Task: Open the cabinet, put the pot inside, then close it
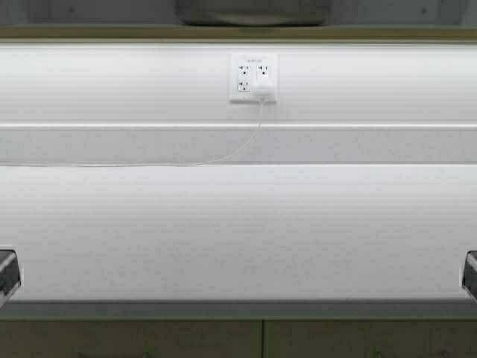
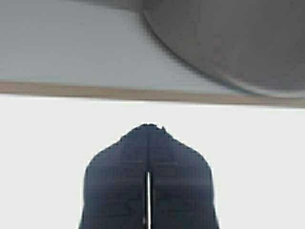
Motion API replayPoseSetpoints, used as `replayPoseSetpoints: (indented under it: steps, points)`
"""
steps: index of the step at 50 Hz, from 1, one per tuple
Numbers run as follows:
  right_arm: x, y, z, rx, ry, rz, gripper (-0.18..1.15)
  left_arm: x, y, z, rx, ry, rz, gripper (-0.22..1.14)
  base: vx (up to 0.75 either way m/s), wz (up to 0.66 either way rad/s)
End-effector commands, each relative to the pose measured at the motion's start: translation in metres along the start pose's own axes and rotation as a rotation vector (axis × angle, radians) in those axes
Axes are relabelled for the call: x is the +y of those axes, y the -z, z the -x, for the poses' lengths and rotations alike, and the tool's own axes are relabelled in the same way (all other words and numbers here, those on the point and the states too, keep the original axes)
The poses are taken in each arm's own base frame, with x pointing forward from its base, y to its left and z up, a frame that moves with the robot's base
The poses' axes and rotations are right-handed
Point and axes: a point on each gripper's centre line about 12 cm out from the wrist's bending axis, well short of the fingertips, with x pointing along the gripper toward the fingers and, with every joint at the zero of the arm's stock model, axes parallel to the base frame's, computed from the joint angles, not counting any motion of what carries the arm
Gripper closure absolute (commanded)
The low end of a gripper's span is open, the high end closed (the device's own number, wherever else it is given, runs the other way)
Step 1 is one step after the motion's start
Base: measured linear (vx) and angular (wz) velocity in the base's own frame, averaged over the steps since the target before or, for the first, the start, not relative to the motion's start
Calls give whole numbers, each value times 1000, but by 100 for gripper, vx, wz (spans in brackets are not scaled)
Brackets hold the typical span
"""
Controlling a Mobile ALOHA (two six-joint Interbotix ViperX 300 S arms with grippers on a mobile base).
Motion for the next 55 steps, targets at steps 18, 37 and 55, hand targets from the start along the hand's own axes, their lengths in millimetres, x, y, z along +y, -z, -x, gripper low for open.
replayPoseSetpoints:
  steps: [18,37,55]
  points:
    - [2,-10,13,-26,2,93,89,-8,-18,26,-24,34,-21,88,-23,1]
    - [0,-21,24,-29,24,117,89,13,-29,54,-33,-32,-39,88,-29,-1]
    - [-18,-45,78,-107,108,110,89,59,-55,124,-65,-260,-110,88,-24,-6]
